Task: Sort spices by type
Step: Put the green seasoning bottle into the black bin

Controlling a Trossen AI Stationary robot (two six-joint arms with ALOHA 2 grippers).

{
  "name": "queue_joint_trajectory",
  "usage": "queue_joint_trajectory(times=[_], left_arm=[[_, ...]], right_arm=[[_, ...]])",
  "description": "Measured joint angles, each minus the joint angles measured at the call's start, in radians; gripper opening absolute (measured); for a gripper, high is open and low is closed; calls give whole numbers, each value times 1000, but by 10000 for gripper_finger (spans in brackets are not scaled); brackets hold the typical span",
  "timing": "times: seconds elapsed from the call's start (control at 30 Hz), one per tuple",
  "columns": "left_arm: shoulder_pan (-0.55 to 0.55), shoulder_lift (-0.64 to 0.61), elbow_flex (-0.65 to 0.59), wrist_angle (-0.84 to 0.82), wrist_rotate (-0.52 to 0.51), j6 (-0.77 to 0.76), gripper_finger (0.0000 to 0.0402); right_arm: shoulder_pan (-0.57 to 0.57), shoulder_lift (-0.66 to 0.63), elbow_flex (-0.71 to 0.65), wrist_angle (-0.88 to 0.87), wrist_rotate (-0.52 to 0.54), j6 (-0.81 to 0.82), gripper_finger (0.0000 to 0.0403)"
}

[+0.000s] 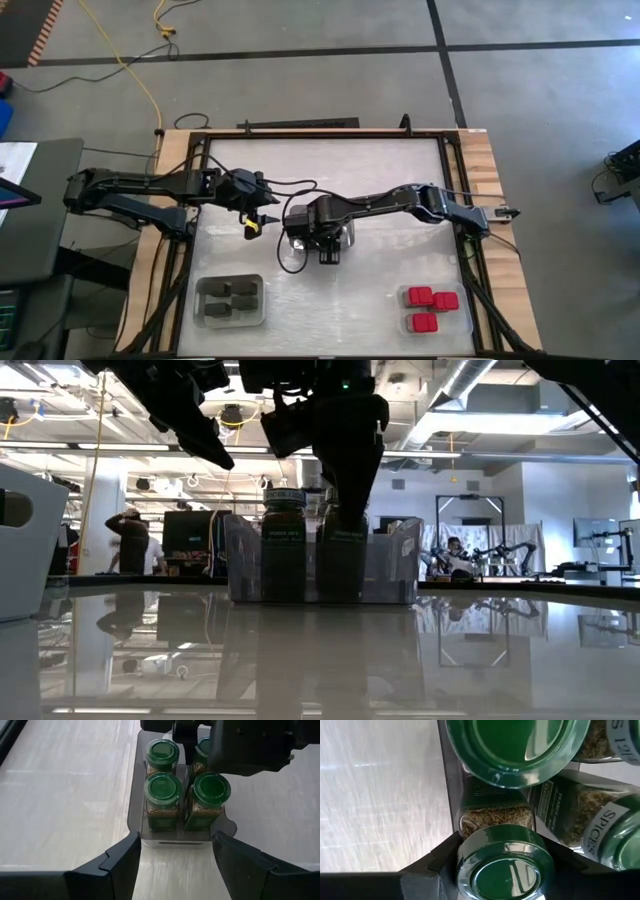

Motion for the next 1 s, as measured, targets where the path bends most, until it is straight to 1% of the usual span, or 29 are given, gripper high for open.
queue_joint_trajectory(times=[0.27,1.0], left_arm=[[0,0,0,0,0,15,237],[0,0,0,0,-14,15,237]], right_arm=[[-10,0,0,0,0,8,244],[-17,0,0,12,1,-7,246]])
